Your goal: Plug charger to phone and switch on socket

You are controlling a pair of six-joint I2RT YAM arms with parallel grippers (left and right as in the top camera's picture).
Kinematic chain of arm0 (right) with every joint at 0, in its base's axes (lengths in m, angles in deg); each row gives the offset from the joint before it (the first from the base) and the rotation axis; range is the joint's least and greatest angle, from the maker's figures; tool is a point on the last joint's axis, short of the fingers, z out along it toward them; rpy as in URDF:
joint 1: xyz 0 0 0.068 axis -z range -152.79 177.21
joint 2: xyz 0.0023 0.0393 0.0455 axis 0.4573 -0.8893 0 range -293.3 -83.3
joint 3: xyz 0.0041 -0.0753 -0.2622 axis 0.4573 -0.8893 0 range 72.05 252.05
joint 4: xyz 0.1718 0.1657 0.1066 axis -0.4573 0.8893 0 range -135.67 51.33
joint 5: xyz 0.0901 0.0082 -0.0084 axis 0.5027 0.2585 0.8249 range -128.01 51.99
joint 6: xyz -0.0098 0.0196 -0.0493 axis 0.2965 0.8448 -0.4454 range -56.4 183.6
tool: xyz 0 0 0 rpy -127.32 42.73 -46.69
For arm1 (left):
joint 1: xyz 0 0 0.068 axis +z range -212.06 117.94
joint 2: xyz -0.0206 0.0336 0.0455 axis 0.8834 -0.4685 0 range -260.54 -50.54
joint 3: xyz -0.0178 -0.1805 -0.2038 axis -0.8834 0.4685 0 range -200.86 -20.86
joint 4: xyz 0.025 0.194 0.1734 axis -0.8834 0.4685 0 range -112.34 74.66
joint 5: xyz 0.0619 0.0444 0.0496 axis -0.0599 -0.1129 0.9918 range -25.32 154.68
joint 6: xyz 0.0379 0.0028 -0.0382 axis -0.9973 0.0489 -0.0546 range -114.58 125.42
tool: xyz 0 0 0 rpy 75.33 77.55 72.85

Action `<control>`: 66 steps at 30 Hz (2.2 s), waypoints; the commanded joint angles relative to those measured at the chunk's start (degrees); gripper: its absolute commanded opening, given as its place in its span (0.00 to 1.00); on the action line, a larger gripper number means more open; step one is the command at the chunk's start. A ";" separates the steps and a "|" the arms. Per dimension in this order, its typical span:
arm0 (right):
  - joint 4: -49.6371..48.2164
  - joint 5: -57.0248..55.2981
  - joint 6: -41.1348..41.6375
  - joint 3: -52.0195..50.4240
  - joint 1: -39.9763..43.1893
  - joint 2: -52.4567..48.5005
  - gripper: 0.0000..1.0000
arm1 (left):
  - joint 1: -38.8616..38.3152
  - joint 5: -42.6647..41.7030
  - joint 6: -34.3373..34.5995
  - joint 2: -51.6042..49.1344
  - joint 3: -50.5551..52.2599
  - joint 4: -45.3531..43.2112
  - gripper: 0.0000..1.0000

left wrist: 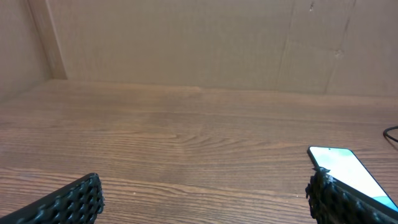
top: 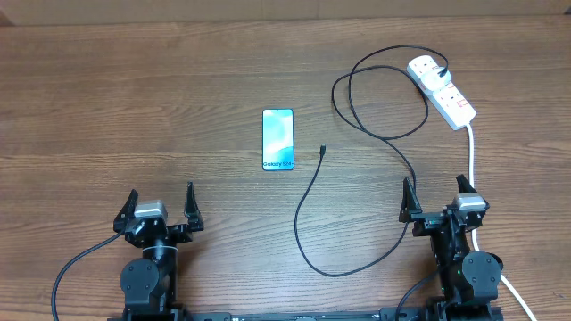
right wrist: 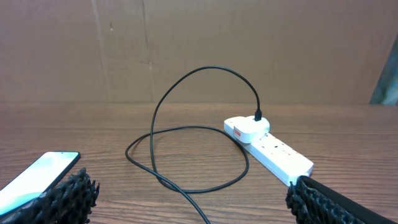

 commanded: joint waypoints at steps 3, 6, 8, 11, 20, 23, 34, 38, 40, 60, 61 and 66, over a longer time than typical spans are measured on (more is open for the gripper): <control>-0.33 -0.52 -0.26 -0.57 0.24 0.63 1.00 | 0.50 0.76 -1.09 0.59 0.22 -0.15 1.00; -0.33 -0.52 -0.26 -0.57 0.24 0.63 1.00 | 0.50 0.20 -0.96 0.59 0.22 -0.24 1.00; -0.33 -0.52 -0.26 -0.57 0.24 0.63 1.00 | 0.50 -2.51 0.13 0.59 0.22 -0.17 1.00; -0.33 -0.52 -0.26 -0.57 0.24 0.63 1.00 | 0.50 -8.74 2.86 0.59 0.22 -0.74 1.00; -0.33 -0.55 -0.26 -0.57 0.24 0.63 1.00 | 0.50 -25.70 7.32 0.59 0.20 -19.45 0.99; -0.33 -0.52 -0.26 -0.57 0.24 0.63 1.00 | 0.50 -26.34 12.44 0.59 -0.94 -22.10 1.00; -0.33 -0.52 -0.26 -0.57 0.24 0.63 1.00 | 0.59 -26.51 7.48 -5.42 -21.44 -8.90 1.00; -0.33 -0.55 -0.26 -0.57 0.24 0.63 1.00 | 0.57 -27.04 7.48 -17.79 -38.82 8.07 1.00; -0.33 -0.52 -0.26 -0.57 0.24 0.63 1.00 | 0.57 -30.45 7.50 -23.15 -46.34 13.70 1.00; -0.33 -0.52 -0.26 -0.57 0.24 0.63 1.00 | 0.04 -37.05 12.04 -47.12 -77.72 37.38 1.00; -0.33 -0.52 -0.26 -0.57 0.24 0.63 1.00 | -0.44 -34.23 10.47 -49.31 -81.18 42.42 1.00; -0.33 -0.52 -0.26 -0.57 0.24 0.63 1.00 | -4.61 -19.28 7.67 -58.88 -94.79 61.31 1.00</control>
